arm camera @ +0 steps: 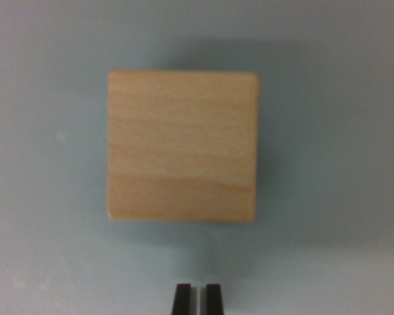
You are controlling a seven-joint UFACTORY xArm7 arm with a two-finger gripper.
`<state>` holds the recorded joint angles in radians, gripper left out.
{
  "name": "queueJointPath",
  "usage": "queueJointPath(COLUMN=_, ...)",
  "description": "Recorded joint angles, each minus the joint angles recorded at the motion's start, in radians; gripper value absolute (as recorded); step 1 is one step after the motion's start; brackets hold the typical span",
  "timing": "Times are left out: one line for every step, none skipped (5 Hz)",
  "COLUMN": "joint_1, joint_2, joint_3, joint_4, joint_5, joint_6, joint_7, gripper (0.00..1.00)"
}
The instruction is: Push wooden cube
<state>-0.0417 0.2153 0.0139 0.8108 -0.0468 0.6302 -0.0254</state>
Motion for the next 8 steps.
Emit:
queueJointPath(joint_1=0.0004, joint_2=0.016, joint_3=0.000, joint_4=0.024, joint_5=0.0001, joint_6=0.009, joint_7=0.000, gripper=1.00)
queueJointPath(joint_1=0.0004, joint_2=0.016, joint_3=0.000, joint_4=0.024, joint_5=0.0001, joint_6=0.009, joint_7=0.000, gripper=1.00)
queueJointPath(joint_1=0.0009, joint_2=0.037, joint_3=0.000, joint_4=0.057, joint_5=0.0003, joint_6=0.021, joint_7=0.000, gripper=1.00)
queueJointPath(joint_1=0.0009, joint_2=0.037, joint_3=0.000, joint_4=0.057, joint_5=0.0003, joint_6=0.021, joint_7=0.000, gripper=1.00)
queueJointPath(joint_1=0.0015, joint_2=0.061, joint_3=0.000, joint_4=0.096, joint_5=0.0005, joint_6=0.034, joint_7=0.000, gripper=1.00)
queueJointPath(joint_1=0.0015, joint_2=0.061, joint_3=0.000, joint_4=0.096, joint_5=0.0005, joint_6=0.034, joint_7=0.000, gripper=1.00)
queueJointPath(joint_1=0.0022, joint_2=0.089, joint_3=0.000, joint_4=0.138, joint_5=0.0007, joint_6=0.050, joint_7=0.000, gripper=1.00)
queueJointPath(joint_1=0.0022, joint_2=0.089, joint_3=0.000, joint_4=0.138, joint_5=0.0007, joint_6=0.050, joint_7=0.000, gripper=1.00)
